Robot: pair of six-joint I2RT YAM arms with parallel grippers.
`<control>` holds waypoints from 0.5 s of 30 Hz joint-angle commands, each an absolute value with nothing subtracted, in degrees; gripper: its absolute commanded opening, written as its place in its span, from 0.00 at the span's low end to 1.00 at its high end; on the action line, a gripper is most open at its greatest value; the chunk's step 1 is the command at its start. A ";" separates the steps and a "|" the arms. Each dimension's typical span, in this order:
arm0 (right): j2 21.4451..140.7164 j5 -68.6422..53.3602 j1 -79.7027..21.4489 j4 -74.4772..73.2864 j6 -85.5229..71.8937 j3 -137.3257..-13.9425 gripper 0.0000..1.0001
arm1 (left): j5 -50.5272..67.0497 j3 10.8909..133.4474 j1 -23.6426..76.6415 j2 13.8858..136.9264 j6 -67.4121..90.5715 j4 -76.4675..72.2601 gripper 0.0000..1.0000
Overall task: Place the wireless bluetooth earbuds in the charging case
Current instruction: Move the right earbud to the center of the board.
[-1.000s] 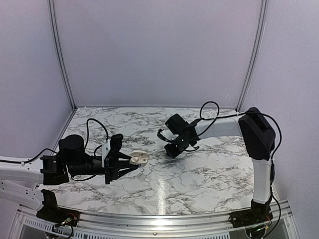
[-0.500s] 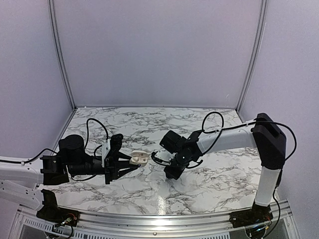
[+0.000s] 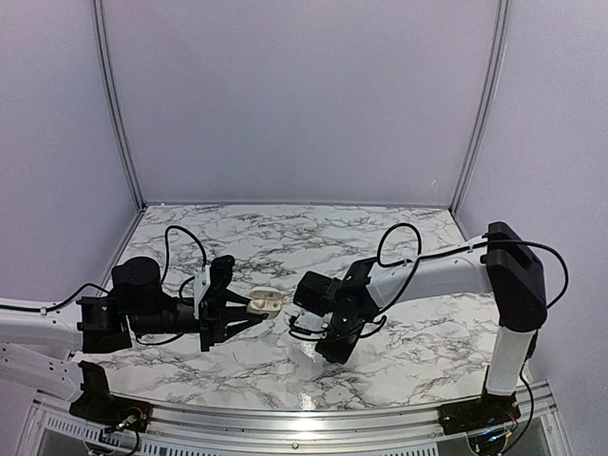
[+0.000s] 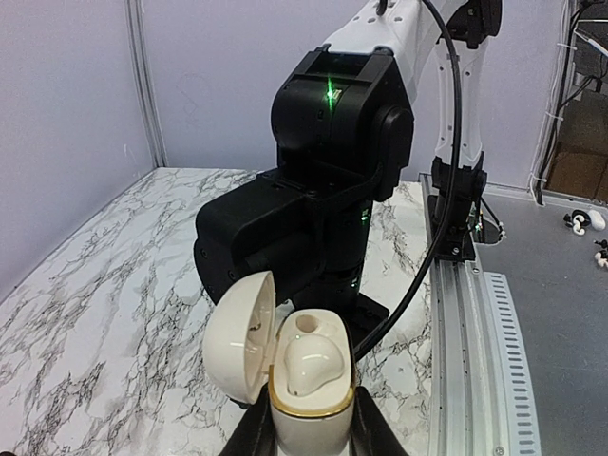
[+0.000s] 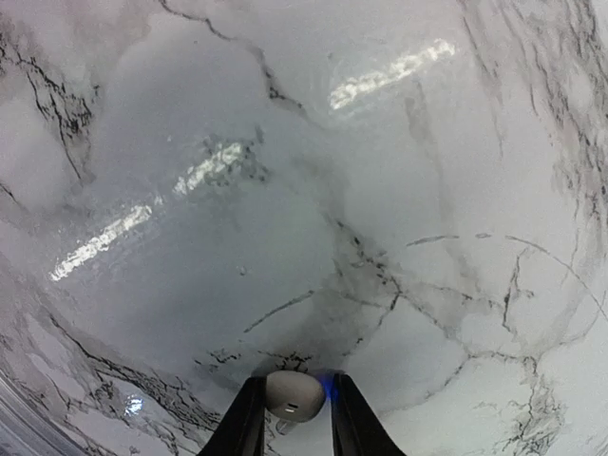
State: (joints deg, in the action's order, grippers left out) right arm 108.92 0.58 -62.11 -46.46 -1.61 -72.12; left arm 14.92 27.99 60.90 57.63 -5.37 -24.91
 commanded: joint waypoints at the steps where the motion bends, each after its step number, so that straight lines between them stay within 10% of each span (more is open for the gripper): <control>1: 111.95 3.27 -62.40 -53.89 -2.17 -75.30 0.27 | 14.88 27.99 60.82 56.69 -5.25 -24.96 0.00; 15: 114.94 2.12 -62.45 -55.40 -1.69 -80.04 0.31 | 14.98 28.00 60.82 56.87 -5.36 -24.94 0.00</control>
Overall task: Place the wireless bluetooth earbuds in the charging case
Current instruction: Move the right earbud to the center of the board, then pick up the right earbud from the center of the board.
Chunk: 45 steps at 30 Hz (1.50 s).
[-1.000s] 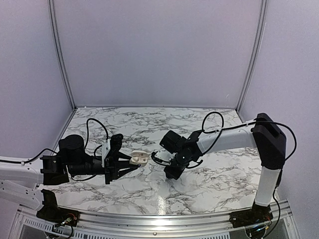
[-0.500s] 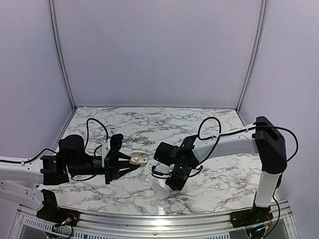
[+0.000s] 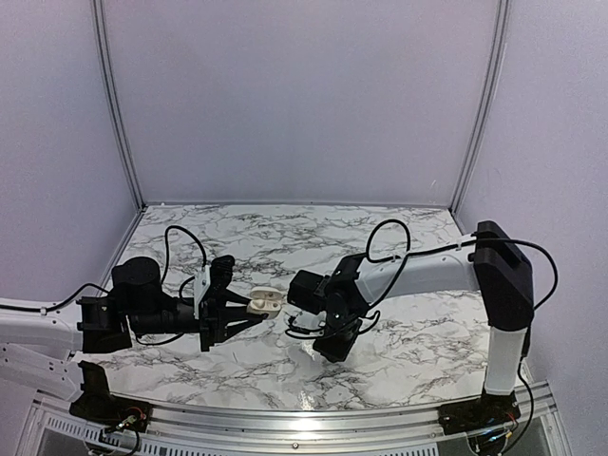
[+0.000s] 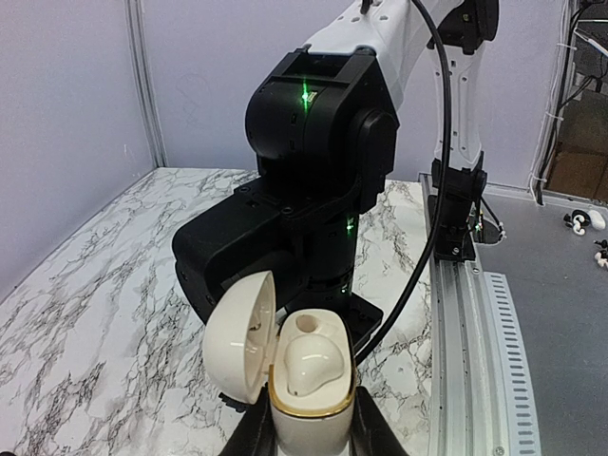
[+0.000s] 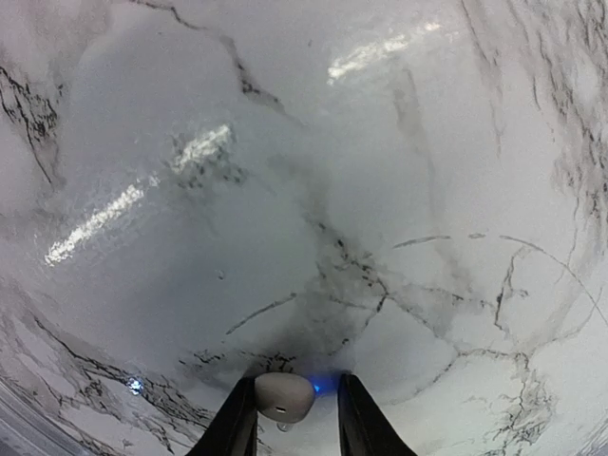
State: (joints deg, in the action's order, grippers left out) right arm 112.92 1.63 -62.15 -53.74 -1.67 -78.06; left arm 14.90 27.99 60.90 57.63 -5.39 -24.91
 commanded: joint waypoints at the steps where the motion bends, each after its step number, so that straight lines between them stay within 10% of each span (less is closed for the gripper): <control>1: 115.22 2.18 -62.44 -55.59 -1.66 -80.51 0.31 | 14.96 28.01 60.82 56.79 -5.36 -24.96 0.00; 24: 114.05 4.31 -62.09 -54.57 -0.96 -82.25 0.16 | 13.98 28.03 60.82 56.50 -5.05 -24.95 0.00; 45: 80.53 5.43 -55.62 -14.18 -0.91 -75.14 0.08 | 7.50 26.00 60.65 49.78 -6.13 -30.21 0.00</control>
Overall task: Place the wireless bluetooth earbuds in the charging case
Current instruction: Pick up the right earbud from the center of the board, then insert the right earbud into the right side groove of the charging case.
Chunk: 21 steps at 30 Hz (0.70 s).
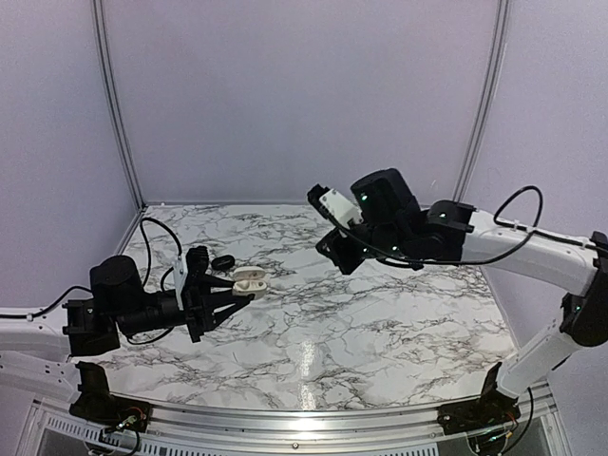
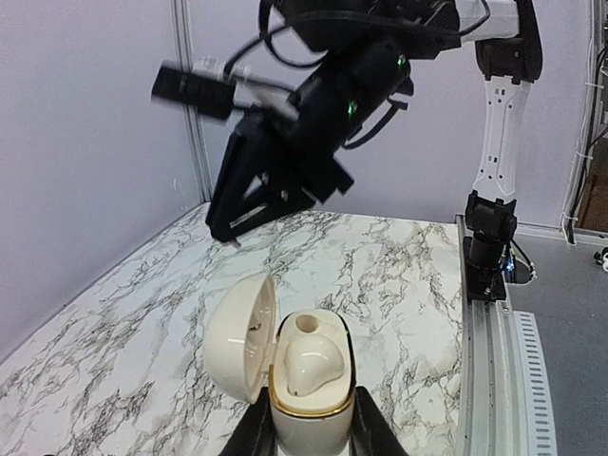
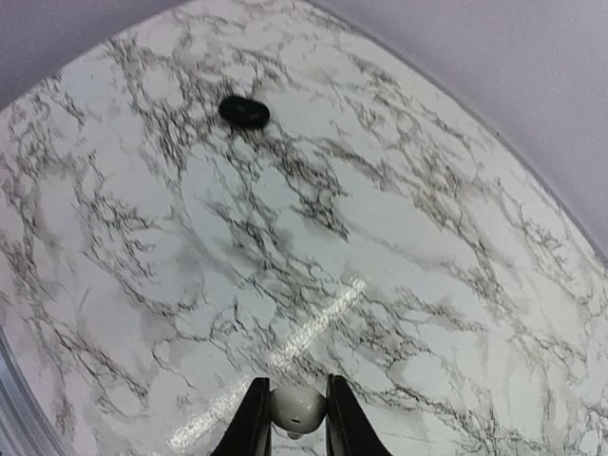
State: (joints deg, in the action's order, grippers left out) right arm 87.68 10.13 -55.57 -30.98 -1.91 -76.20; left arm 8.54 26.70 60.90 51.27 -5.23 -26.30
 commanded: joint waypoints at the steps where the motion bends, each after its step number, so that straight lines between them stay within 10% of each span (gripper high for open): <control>1: 79.09 3.01 -55.82 -11.27 -0.73 -74.31 0.08 | 7.72 26.16 60.72 49.63 -6.22 -30.24 0.00; 21: 74.87 -8.80 -66.48 14.09 1.10 -66.39 0.08 | 4.75 27.79 60.64 49.81 -0.94 -36.30 0.00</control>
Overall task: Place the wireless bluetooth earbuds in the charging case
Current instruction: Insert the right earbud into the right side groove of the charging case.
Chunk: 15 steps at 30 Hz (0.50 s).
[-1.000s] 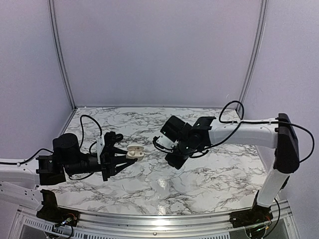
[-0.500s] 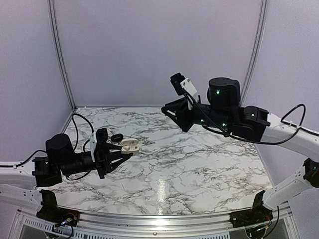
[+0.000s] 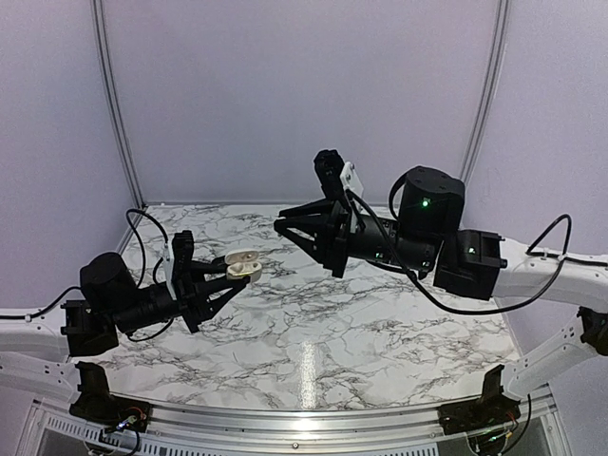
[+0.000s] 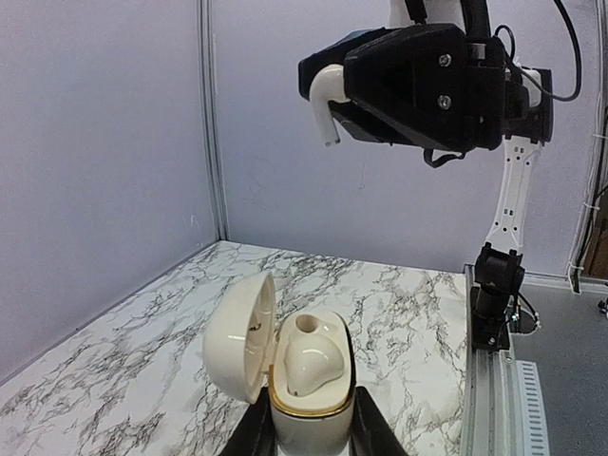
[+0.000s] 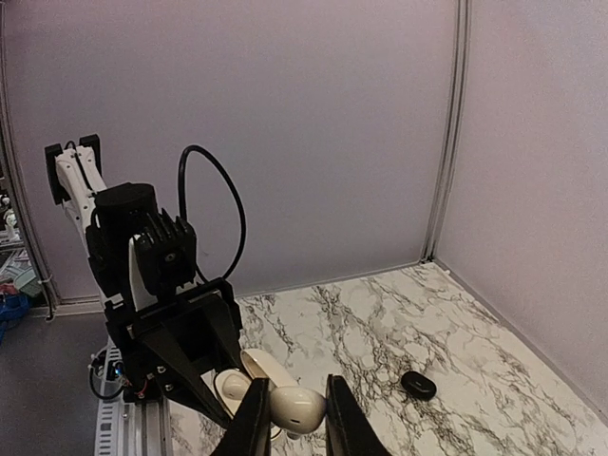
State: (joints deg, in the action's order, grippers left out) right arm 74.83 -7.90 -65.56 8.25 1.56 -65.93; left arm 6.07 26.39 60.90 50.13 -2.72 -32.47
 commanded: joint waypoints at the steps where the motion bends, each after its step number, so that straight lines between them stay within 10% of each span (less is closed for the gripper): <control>1: 74.95 -8.63 -66.60 14.63 0.91 -66.21 0.08 | 4.45 28.01 60.64 49.95 -0.89 -36.31 0.00; 15: 80.16 -2.91 -68.63 14.45 0.29 -68.03 0.08 | 2.29 28.65 60.64 51.52 -0.35 -39.28 0.00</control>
State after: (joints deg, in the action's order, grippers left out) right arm 79.42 -4.73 -67.83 13.39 0.89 -65.95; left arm 3.36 26.50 60.88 51.11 -0.60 -34.96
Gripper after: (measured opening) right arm 0.188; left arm 0.247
